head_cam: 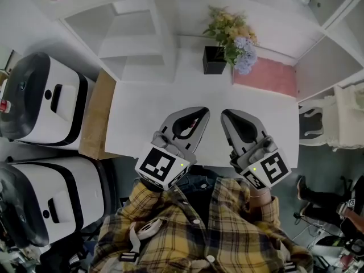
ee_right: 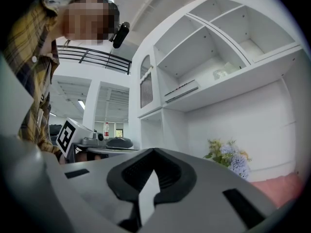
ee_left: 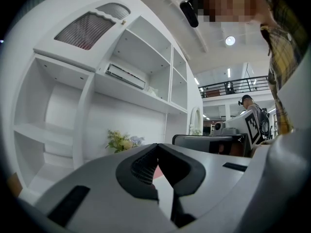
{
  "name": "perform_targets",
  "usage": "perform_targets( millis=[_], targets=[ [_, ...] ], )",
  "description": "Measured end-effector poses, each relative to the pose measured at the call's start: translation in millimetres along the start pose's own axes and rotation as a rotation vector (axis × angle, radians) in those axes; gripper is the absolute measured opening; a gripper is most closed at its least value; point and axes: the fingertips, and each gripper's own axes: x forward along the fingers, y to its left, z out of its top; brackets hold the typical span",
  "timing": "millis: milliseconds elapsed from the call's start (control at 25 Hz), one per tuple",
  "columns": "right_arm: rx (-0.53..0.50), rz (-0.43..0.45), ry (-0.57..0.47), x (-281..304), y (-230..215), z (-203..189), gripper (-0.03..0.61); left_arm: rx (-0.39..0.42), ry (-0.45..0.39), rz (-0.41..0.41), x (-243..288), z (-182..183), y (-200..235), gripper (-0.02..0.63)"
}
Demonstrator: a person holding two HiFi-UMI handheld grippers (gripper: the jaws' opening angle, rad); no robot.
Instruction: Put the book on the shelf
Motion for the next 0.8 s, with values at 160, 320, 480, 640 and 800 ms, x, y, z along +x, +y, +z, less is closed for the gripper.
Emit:
perform_targets(
  millis=[160,320,480,640,800],
  targets=[
    [-0.002,-0.005,-0.001,-0.9,-2.0,1.2,0.017,0.026,0.013,-0.012,1.1,0.2,-2.0,0.020],
    [-0.002,-0.009,0.002,-0.6,-2.8,0.7,0.017,0.036,0.017,-0.028,2.9,2.1,-4.6,0.020],
    [-0.002,-0.013,0.000,-0.9,-3.7,1.8,0.017,0.056,0.014,-0.046,3.2,2.7,-8.2,0.020],
    [-0.005,-0.014,0.001,-2.7,-4.5,2.3,0.017,0.046,0.010,-0.064,1.3,3.5,-6.2,0.020],
    [-0.012,-0.018,0.004,-5.3,-5.8,2.2,0.017,0.076,0.025,-0.077,0.6,3.5,0.7,0.020]
  ],
)
